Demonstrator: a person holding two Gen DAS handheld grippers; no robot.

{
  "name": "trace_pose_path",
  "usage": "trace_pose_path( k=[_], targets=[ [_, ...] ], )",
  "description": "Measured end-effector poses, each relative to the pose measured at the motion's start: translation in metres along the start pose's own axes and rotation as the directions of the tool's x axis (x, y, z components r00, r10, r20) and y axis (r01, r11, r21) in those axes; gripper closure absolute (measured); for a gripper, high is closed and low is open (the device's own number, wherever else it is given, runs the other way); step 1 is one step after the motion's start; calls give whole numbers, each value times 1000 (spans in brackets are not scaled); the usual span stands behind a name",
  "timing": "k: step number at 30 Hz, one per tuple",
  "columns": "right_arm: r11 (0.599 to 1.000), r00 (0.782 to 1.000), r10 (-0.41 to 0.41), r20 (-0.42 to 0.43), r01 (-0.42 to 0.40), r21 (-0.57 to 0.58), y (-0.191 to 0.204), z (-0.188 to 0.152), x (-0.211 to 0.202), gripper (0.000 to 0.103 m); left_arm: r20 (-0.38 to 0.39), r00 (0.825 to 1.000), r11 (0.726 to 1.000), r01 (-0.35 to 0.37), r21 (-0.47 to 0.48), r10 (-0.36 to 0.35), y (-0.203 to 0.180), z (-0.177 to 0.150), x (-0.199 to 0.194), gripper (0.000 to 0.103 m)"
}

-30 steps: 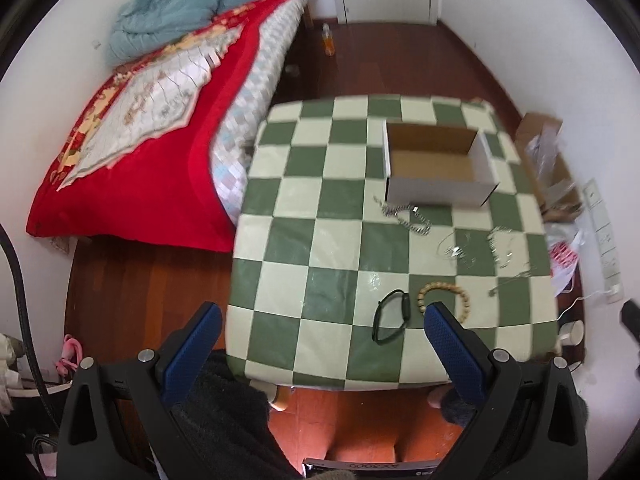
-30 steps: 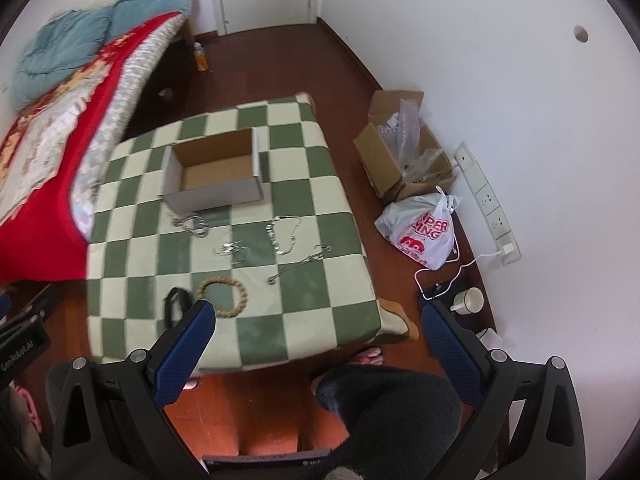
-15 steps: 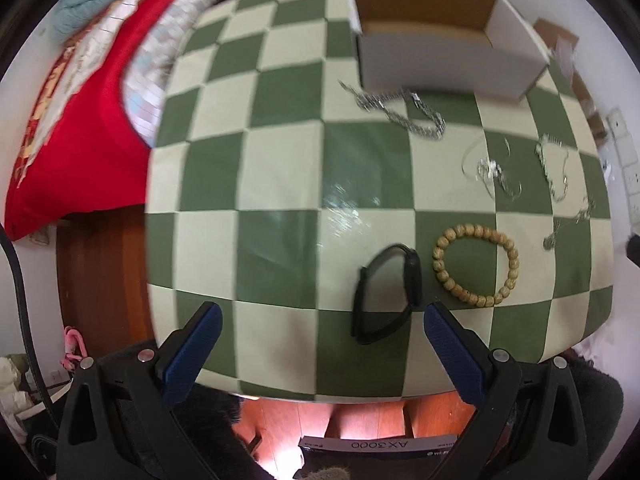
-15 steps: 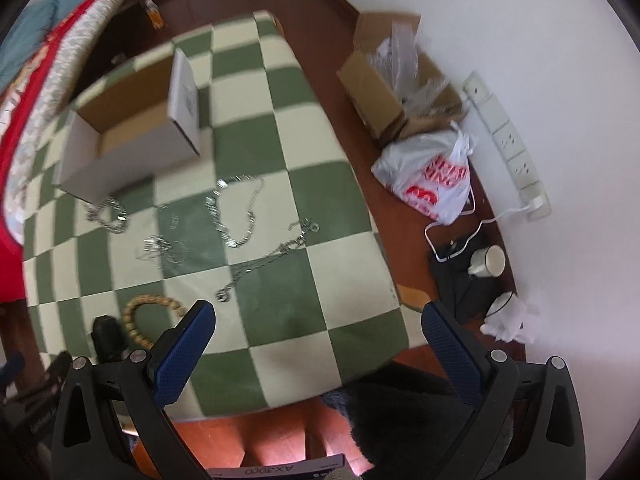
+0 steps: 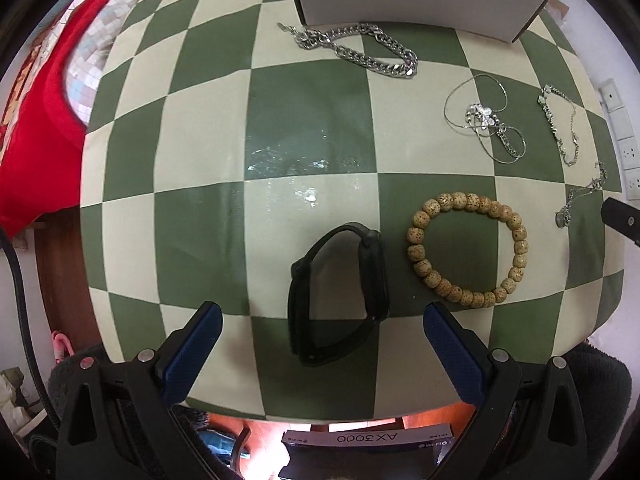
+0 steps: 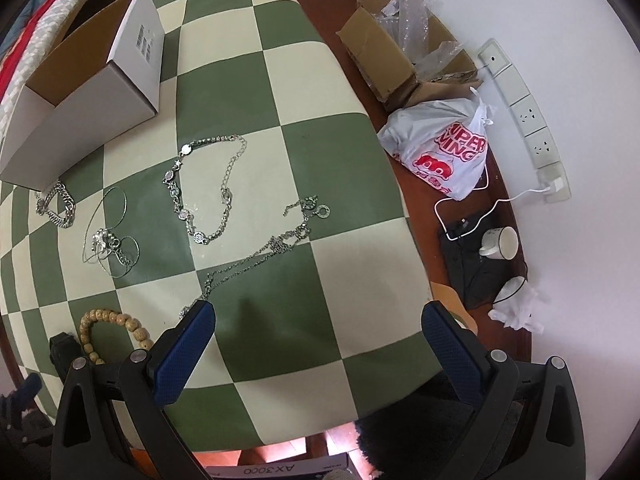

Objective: Organize jewelry
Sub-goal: 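Lower the left gripper onto the black watch band and close it, then grasp a thin silver chain with the right gripper while the left holds the watch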

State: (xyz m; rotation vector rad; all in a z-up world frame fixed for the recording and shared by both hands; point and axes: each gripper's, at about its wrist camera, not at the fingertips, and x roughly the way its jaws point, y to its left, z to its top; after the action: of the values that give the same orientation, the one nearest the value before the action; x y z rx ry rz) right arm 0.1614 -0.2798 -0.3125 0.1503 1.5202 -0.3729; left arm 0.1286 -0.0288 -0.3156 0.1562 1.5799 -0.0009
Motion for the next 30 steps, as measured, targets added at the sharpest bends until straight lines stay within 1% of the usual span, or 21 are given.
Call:
trace_pose_path(
  k=[1,3,4,6,7,8,9,12,15,16,18,19,21,23,25,27,29,30],
  targets=[
    [1000,1000,0,0,0,0,0,0,0,0,1,1000,1000,5,5,-5,0,0,2,1],
    [1000,1000,0,-1,0,0,0,0,1,0,10,1000,1000,10,23,-10,-2,0,7,12],
    [1000,1000,1,-3,-1,1,0,1,2,0,10,1000,1000,11,28,-11,-1,0,10,19],
    [1000,1000,-1,-7,1,3,-2,2,3,0,36,998,999,50,22,-50,2,3,10,27],
    [1000,1000,-2,-7,2,7,-3,3,4,0,44,997,998,63,23,-64,3,2,10,38],
    [1000,1000,-3,-7,3,14,-5,5,5,0,57,995,996,83,28,-84,4,2,8,52],
    [1000,1000,-3,-6,3,18,-7,6,7,0,63,994,995,90,31,-92,5,2,7,59],
    [999,1000,7,-6,-7,43,-12,11,11,3,72,995,997,69,44,-72,8,3,6,61],
    [997,1000,30,-10,-29,72,-14,12,15,7,91,994,998,51,22,-53,18,3,6,62],
    [995,999,44,-21,-42,86,-15,12,18,9,94,994,999,47,12,-48,21,3,6,62],
    [991,996,85,-32,-81,102,-11,10,21,10,98,994,999,41,-4,-40,36,7,6,62],
    [991,995,92,-32,-88,99,-9,9,22,10,101,994,999,36,-12,-34,40,7,6,62],
    [993,995,95,-27,-93,71,4,4,20,10,107,994,999,31,-17,-29,46,8,11,62],
    [995,996,90,-19,-89,35,18,-1,19,13,109,994,999,29,-21,-27,46,12,11,62],
    [997,997,80,-20,-80,0,32,-6,20,21,113,993,999,25,-22,-23,49,10,11,62],
    [996,996,80,-27,-81,-22,43,-9,22,27,115,993,1000,19,-23,-16,52,8,10,62],
    [996,997,80,-11,-80,-38,51,-12,22,28,113,993,1000,17,-25,-15,56,8,11,62],
    [996,998,70,0,-70,-47,54,-12,20,29,112,994,1000,16,-27,-13,53,14,8,62]
  ],
)
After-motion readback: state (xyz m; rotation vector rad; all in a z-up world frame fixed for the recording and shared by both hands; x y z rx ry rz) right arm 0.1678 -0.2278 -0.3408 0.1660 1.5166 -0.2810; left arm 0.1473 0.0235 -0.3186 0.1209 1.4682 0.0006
